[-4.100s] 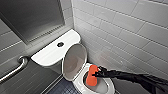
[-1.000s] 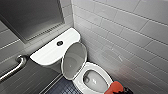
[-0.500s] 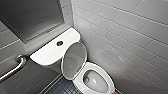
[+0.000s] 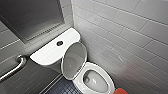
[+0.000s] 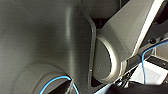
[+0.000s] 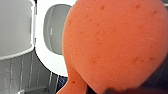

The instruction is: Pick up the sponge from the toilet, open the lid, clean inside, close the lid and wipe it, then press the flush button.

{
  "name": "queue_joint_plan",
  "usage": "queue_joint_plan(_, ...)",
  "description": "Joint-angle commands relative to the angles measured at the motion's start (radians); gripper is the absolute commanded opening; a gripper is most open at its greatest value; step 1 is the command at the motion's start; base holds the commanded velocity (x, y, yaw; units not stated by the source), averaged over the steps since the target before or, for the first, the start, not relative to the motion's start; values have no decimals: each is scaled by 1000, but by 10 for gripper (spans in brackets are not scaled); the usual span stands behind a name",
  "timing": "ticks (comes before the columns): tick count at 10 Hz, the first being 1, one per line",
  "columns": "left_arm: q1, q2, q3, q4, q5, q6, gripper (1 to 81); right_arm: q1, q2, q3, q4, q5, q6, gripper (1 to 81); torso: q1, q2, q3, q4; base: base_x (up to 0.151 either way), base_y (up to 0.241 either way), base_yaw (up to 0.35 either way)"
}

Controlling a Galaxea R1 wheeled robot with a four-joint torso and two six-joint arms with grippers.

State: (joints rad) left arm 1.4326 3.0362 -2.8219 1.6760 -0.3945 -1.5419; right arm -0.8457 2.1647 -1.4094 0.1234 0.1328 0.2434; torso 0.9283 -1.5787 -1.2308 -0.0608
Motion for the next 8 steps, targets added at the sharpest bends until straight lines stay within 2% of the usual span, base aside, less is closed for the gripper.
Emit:
queue_joint_plan(1,30,4,2,11,20,3,811,298,9,-15,-14,-180,-6,10,0,0,0,0,0,0,0)
queue_joint_plan(4,30,4,1,11,22,3,811,406,210,-235,-13,-295,-4,10,0,0,0,0,0,0,0)
queue_joint_plan(6,30,6,2,11,20,3,811,476,358,-390,-37,-366,-4,10,0,0,0,0,0,0,0)
queue_joint_plan(8,30,6,2,11,22,3,811,552,480,-492,-50,-423,-4,10,0,0,0,0,0,0,0)
